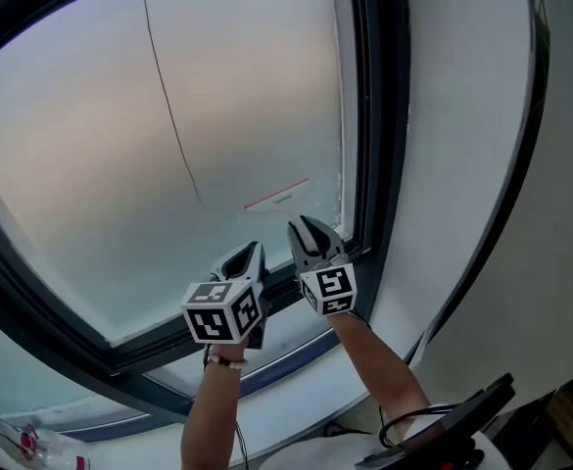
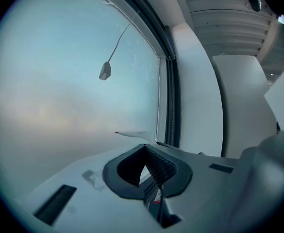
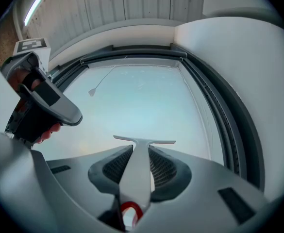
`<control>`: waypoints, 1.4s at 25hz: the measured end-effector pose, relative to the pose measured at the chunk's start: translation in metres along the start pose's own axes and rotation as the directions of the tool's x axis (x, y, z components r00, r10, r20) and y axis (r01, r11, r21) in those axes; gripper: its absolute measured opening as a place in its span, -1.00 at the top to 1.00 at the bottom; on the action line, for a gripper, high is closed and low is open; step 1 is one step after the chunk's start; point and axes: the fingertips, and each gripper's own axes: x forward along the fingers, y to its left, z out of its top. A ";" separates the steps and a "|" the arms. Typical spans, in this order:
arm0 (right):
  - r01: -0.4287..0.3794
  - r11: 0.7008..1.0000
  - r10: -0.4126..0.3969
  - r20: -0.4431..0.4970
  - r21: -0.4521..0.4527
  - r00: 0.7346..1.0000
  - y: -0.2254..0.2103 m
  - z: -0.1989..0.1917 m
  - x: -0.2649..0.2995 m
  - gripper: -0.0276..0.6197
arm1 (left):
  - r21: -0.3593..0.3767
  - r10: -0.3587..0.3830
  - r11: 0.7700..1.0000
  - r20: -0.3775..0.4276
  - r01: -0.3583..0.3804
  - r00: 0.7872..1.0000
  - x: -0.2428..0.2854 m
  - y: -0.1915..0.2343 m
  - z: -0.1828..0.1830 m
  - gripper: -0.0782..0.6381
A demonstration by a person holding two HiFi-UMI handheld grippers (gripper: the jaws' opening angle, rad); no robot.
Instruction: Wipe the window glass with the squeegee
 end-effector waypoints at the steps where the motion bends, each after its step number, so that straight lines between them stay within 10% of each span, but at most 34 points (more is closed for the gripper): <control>1: 0.000 1.000 0.000 -0.009 0.001 1.000 0.000 -0.008 -0.003 0.64 | -0.001 0.000 1.000 -0.007 0.000 1.000 0.002 0.000 -0.004 0.78; 16: -0.006 0.998 0.018 -0.170 0.070 0.985 0.010 -0.117 -0.044 0.64 | -0.089 0.028 0.995 -0.087 -0.036 0.996 0.009 0.018 -0.060 0.78; 35: -0.005 0.994 0.030 -0.236 0.107 0.971 0.014 -0.166 -0.066 0.64 | -0.156 0.092 0.981 -0.166 -0.118 0.982 0.012 0.036 -0.111 0.78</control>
